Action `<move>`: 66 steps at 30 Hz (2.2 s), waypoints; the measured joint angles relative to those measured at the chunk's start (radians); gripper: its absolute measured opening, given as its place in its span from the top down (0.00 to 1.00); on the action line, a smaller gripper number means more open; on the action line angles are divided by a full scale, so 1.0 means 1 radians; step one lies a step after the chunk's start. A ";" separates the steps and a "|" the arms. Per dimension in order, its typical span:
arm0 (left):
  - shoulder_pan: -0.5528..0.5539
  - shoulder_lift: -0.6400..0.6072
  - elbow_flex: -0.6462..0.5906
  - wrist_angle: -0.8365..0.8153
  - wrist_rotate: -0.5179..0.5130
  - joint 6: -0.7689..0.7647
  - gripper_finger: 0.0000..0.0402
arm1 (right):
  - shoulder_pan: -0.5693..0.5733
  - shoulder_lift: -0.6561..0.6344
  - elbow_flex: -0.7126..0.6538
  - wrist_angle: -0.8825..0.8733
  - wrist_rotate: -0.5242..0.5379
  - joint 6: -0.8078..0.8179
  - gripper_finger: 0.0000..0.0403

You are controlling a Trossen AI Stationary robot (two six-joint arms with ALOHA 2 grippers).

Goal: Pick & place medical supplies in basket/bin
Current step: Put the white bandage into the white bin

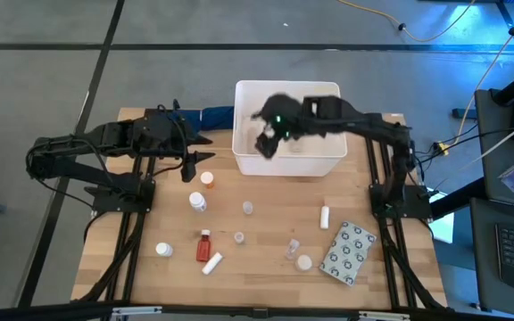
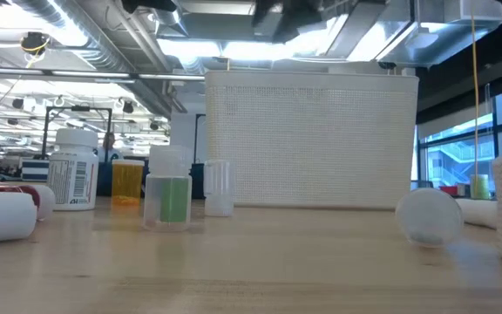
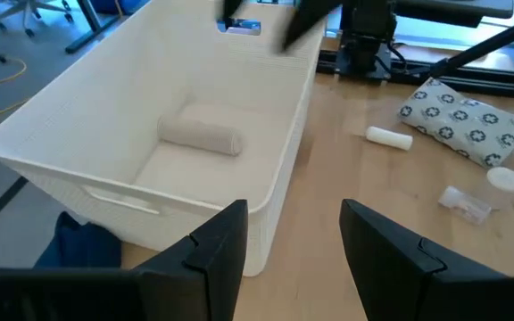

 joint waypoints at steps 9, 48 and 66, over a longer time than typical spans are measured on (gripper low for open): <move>0.000 0.000 0.000 -0.001 0.000 0.000 0.57 | 0.246 0.000 0.012 -0.141 -0.025 0.425 0.22; 0.000 -0.018 0.000 -0.038 0.250 -0.135 0.57 | 0.659 -0.001 -0.636 0.143 -0.342 0.741 0.22; 0.000 -0.018 0.000 -0.038 0.249 -0.177 0.57 | 0.677 0.000 -0.842 0.345 -0.381 0.742 0.22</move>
